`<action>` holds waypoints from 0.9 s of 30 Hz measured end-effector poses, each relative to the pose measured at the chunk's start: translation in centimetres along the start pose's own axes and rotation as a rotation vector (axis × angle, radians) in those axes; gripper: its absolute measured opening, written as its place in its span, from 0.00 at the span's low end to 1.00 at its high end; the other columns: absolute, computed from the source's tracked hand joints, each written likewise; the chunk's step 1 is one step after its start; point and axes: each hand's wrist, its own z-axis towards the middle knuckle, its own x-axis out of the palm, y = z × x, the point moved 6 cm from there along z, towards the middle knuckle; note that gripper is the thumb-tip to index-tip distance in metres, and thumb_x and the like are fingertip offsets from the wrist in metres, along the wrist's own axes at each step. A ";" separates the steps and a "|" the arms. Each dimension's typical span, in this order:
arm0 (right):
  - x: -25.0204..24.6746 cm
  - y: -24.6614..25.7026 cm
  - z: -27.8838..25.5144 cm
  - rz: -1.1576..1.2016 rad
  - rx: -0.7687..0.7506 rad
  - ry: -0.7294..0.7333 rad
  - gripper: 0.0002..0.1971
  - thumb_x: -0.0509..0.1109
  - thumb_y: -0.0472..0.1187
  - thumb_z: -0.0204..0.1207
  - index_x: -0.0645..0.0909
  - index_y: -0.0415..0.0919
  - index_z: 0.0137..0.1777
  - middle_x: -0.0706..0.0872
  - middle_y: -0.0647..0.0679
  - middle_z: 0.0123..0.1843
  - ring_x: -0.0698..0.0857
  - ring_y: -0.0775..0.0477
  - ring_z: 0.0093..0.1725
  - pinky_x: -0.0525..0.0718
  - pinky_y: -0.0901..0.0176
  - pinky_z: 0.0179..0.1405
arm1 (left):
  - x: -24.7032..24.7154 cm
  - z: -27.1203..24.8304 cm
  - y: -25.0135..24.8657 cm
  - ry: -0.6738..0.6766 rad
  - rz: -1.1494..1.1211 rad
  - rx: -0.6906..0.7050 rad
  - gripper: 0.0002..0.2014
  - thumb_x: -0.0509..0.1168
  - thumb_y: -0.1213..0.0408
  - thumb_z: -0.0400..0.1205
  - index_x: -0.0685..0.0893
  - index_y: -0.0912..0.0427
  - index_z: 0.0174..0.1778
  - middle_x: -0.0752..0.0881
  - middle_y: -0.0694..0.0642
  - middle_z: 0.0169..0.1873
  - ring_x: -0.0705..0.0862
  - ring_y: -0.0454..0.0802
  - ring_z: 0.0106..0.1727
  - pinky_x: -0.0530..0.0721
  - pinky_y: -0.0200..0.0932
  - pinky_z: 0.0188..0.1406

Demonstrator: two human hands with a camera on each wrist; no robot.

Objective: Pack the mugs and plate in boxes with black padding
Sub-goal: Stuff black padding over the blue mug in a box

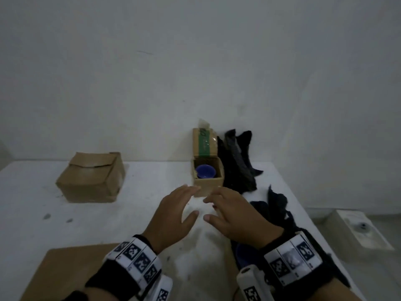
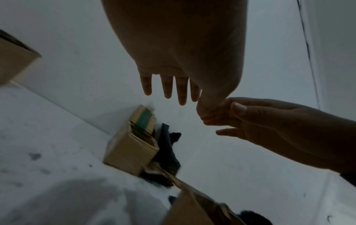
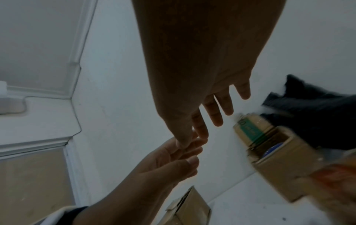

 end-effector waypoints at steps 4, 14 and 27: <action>-2.5 -6.0 -6.7 0.032 0.074 -0.005 0.25 0.58 0.61 0.73 0.80 0.47 0.64 0.80 0.48 0.59 0.78 0.47 0.57 0.76 0.54 0.58 | 6.2 1.3 -7.3 0.052 -0.073 0.051 0.25 0.58 0.50 0.79 0.72 0.53 0.72 0.77 0.51 0.70 0.71 0.46 0.73 0.68 0.44 0.75; -2.9 -16.8 -17.3 0.012 0.297 0.049 0.36 0.53 0.69 0.67 0.73 0.49 0.70 0.77 0.51 0.64 0.76 0.51 0.63 0.74 0.60 0.60 | 17.9 3.4 -15.8 0.377 0.047 0.005 0.32 0.60 0.48 0.80 0.58 0.49 0.80 0.62 0.46 0.79 0.53 0.44 0.82 0.53 0.44 0.80; 2.2 -20.8 -18.5 0.252 0.495 0.014 0.22 0.69 0.43 0.75 0.72 0.51 0.69 0.76 0.53 0.50 0.77 0.56 0.50 0.76 0.68 0.46 | 21.4 4.9 -16.0 0.399 0.178 -0.063 0.28 0.60 0.47 0.80 0.64 0.46 0.76 0.70 0.44 0.72 0.65 0.44 0.75 0.56 0.51 0.79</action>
